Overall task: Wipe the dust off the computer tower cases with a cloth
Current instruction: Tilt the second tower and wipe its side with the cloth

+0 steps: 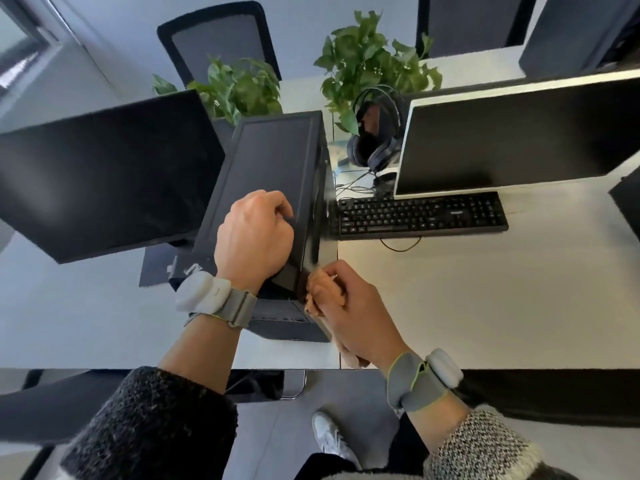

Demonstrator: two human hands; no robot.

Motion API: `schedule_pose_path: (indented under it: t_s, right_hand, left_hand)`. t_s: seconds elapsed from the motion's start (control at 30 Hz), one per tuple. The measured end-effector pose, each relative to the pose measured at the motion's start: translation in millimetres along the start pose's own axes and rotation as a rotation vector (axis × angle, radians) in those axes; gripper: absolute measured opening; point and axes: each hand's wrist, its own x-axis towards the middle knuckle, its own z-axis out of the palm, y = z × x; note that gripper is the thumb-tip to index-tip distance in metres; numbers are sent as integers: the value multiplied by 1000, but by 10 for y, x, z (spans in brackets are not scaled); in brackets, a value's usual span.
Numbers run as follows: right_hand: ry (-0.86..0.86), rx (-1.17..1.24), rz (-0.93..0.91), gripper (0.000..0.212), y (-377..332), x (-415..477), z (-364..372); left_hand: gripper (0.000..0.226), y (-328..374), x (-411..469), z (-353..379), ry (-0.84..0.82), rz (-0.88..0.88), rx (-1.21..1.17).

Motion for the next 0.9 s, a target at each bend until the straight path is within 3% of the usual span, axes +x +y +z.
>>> schedule_pose_path:
  t_s: [0.17, 0.27, 0.47, 0.9]
  right_hand:
    - [-143, 28, -59, 9, -89, 131, -183]
    - [-235, 29, -41, 11, -16, 196, -249]
    - [-247, 0, -85, 15, -61, 251, -285]
    - [-333, -140, -116, 18, -264, -68, 172]
  left_hand:
    - [22, 103, -52, -35, 159, -32, 34]
    - [13, 234, -181, -62, 119, -29, 130]
    - [48, 304, -468, 43, 97, -123, 317]
    - [51, -316, -912, -329, 30, -101, 236]
